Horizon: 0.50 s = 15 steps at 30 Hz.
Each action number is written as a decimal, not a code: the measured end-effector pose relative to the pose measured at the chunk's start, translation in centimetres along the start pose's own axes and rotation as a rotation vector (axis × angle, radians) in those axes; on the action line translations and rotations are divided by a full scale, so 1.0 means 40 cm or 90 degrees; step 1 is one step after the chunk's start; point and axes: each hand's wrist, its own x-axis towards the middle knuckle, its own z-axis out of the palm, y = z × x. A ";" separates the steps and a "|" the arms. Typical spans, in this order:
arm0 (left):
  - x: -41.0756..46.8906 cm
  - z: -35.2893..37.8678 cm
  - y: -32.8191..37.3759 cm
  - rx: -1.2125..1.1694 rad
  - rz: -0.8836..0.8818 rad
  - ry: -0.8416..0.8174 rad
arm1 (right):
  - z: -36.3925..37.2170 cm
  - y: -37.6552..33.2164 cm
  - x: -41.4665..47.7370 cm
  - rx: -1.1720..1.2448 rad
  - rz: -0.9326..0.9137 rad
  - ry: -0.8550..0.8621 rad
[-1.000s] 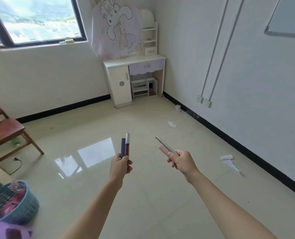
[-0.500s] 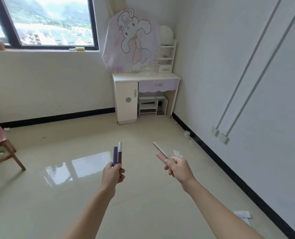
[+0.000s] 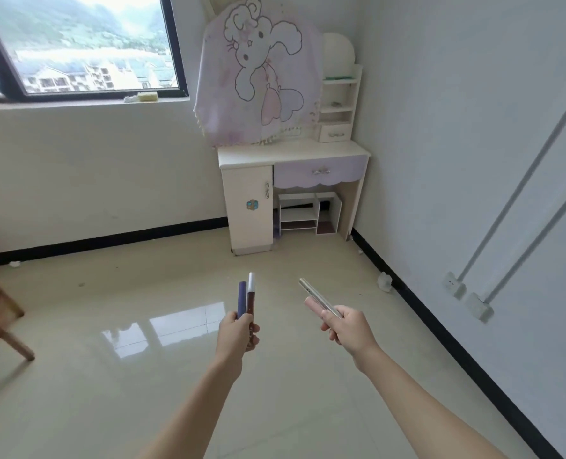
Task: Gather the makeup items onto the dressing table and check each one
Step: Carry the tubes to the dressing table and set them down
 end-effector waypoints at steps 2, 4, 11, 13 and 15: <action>0.080 0.054 0.059 -0.006 0.007 0.028 | -0.028 -0.039 0.125 0.004 -0.006 -0.012; 0.149 0.097 0.116 -0.010 0.015 0.048 | -0.043 -0.086 0.235 0.000 -0.019 -0.035; 0.372 0.147 0.228 -0.035 0.005 0.134 | -0.038 -0.180 0.542 0.003 -0.046 -0.106; 0.451 0.160 0.257 -0.045 0.001 0.156 | -0.037 -0.195 0.633 -0.014 -0.059 -0.116; 0.539 0.180 0.284 -0.044 0.003 0.166 | -0.028 -0.209 0.731 -0.025 -0.067 -0.121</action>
